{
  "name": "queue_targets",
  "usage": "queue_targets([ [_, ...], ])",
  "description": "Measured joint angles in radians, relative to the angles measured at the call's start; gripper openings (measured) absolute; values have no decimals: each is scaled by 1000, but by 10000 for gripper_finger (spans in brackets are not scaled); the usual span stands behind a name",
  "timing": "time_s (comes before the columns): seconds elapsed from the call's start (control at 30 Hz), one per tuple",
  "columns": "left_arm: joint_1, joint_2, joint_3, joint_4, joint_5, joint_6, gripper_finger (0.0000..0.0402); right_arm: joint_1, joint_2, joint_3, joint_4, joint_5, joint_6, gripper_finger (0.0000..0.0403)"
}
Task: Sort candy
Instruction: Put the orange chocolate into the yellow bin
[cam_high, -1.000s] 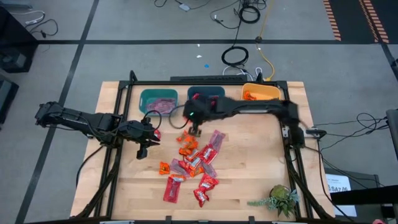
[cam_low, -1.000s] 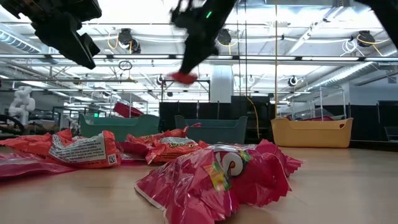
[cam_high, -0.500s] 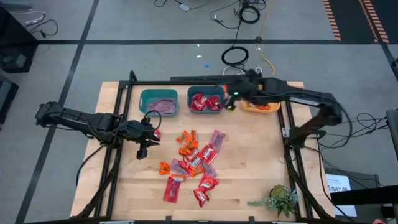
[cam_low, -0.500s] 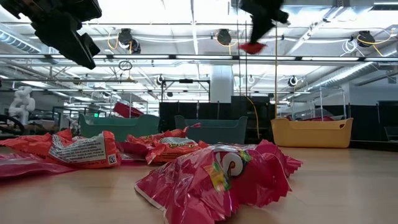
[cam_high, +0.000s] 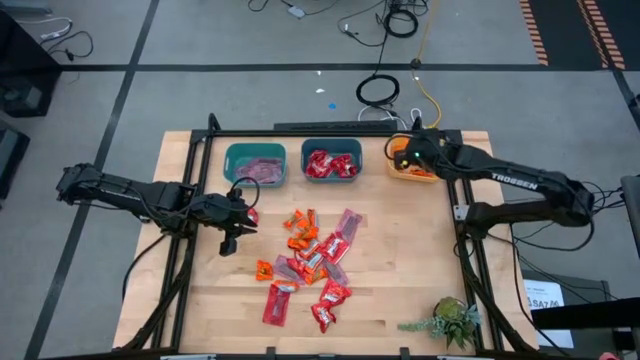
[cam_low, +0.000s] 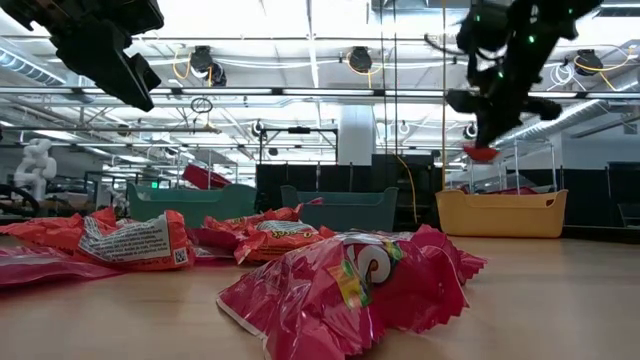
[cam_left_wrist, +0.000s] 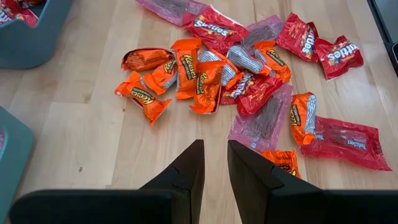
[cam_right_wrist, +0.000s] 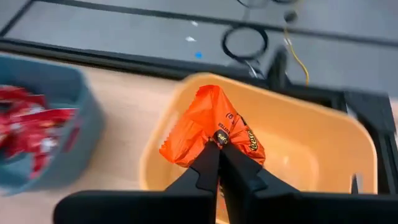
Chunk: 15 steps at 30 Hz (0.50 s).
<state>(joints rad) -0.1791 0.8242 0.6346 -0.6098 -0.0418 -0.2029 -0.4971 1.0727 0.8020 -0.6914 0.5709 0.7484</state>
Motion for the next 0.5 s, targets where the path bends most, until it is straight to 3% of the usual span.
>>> queue_targets([
  [0.23, 0, 0, 0, 0, 0, 0, 80, -70, 15, -52, -13, -74, 26, 64],
  [0.5, 0, 0, 0, 0, 0, 0, 80, -87, 16, -52, -11, -74, 18, 136],
])
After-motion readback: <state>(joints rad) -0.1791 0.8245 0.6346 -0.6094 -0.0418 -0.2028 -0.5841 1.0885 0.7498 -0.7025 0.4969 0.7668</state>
